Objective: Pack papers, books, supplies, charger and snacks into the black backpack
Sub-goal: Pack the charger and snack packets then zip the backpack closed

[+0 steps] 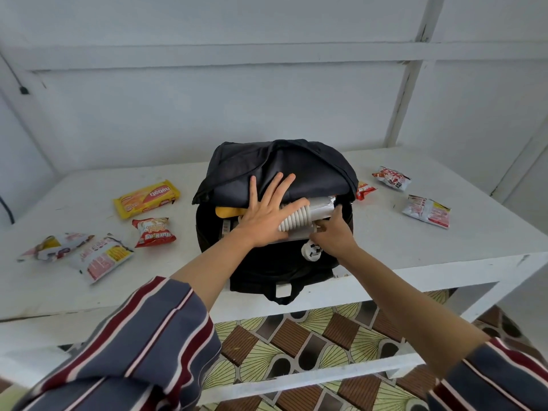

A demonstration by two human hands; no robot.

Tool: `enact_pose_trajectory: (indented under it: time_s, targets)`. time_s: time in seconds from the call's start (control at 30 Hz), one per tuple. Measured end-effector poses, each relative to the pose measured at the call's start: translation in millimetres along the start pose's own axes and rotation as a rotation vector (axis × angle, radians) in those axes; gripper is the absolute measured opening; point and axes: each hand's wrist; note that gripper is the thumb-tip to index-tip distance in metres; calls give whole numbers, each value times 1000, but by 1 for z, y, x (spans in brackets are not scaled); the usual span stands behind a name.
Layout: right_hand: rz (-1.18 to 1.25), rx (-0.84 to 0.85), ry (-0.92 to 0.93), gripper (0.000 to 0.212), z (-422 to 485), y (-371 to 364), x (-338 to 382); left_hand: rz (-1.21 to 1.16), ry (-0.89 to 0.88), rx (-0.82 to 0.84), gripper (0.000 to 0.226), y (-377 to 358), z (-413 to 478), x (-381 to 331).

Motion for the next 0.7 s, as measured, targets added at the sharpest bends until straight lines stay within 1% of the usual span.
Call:
enact_pose_trajectory:
  time_s: [0.03,0.1,0.17,0.2,0.27,0.33,0.37,0.43,0.57,0.63,0.7]
  targets:
    - [-39,-31,32,89,-4,0,2,22,-8,4,87,-2,0,-1]
    - [-96,-77,97,87,-11,-1,6,34,-19,6,88,-5,0,-1]
    - [-140,-60,141,80,-17,3,11,14,-28,11,85,-6,1,1]
    - [-163,-24,155,75,-18,6,14,-7,-34,15,83,-6,2,2]
    - [-222,98,167,64,-20,15,20,-77,-43,12,74,-4,2,5]
    - [-306,221,188,60,-22,23,23,-152,-29,7,64,-1,3,6]
    - [-351,258,204,59,-22,25,22,-175,-20,8,60,-1,3,6]
    - [-404,264,239,53,-23,26,20,-196,-10,3,54,-2,3,6]
    - [-298,152,312,34,-26,20,13,-230,-10,-38,55,-4,3,8]
    - [-268,142,381,34,-30,15,9,-247,-14,-43,54,-5,4,9]
    - [-251,182,441,40,-33,8,5,-266,-20,-54,53,-7,4,11]
Point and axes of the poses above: each hand's wrist, its own z-axis towards the middle knuckle, its own y-axis out of the back of the hand, x = y × z, and after that the axes turned 13 degrees about -x, right-handed
